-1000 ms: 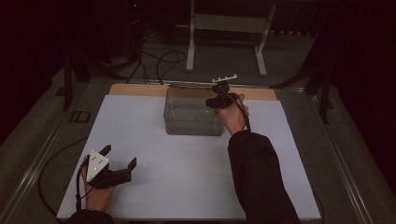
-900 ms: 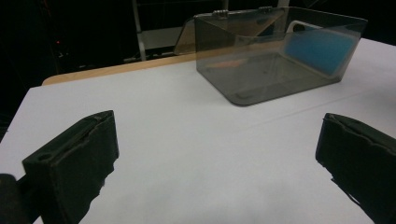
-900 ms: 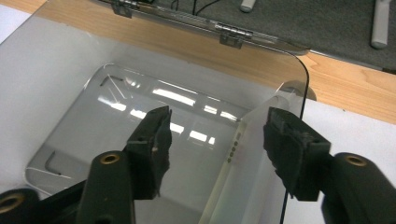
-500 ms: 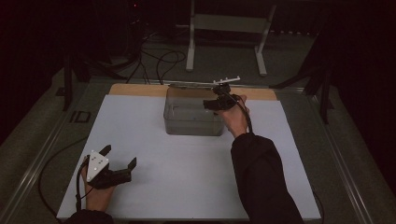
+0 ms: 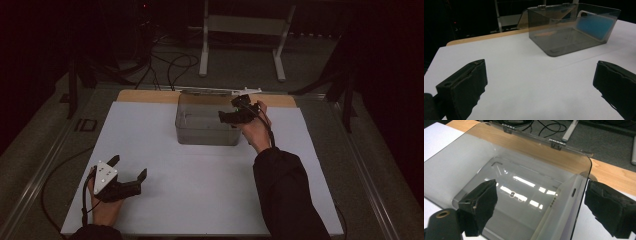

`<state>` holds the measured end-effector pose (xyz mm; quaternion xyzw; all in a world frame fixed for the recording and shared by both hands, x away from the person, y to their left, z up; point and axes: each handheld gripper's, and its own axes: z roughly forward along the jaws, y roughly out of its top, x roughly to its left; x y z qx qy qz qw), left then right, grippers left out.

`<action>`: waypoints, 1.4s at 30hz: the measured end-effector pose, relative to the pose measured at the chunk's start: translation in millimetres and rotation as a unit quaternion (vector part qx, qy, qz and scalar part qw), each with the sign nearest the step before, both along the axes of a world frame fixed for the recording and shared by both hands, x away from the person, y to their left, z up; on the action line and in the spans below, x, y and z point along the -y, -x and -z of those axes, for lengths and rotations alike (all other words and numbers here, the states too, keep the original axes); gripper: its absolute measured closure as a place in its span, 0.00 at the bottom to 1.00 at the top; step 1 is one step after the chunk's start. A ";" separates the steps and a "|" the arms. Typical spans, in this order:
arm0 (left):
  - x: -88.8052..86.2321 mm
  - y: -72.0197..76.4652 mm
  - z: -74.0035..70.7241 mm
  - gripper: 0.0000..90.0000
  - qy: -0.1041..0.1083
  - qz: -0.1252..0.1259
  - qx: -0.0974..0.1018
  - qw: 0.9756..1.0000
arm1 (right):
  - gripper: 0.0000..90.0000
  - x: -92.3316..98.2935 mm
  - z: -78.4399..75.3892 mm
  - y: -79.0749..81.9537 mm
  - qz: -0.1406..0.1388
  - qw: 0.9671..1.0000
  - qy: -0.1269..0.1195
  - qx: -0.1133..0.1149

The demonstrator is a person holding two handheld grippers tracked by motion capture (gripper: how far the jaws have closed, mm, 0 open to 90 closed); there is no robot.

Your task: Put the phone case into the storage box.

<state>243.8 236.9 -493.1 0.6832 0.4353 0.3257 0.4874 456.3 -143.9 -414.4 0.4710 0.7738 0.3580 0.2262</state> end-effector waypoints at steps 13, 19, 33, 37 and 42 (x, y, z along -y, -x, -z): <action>-1.3 0.3 -0.4 0.00 -0.002 -0.007 -0.001 1.000 | 0.11 19.1 4.1 20.6 -0.009 0.999 -0.030 0.020; -1.5 0.4 -0.6 0.00 -0.002 -0.008 -0.001 1.000 | 0.11 28.2 3.2 35.6 -0.017 0.998 -0.047 0.038; -2.8 -0.2 -0.6 0.00 -0.001 -0.010 -0.006 1.000 | 0.11 45.5 6.8 69.1 -0.029 0.995 -0.055 0.076; -3.0 -0.2 -0.8 0.00 0.000 -0.011 -0.006 1.000 | 0.12 52.8 10.8 77.9 -0.031 0.995 -0.054 0.080; -2.8 -0.6 -0.4 0.00 0.001 -0.010 -0.008 1.000 | 0.11 61.8 20.1 88.7 -0.022 0.995 -0.034 0.090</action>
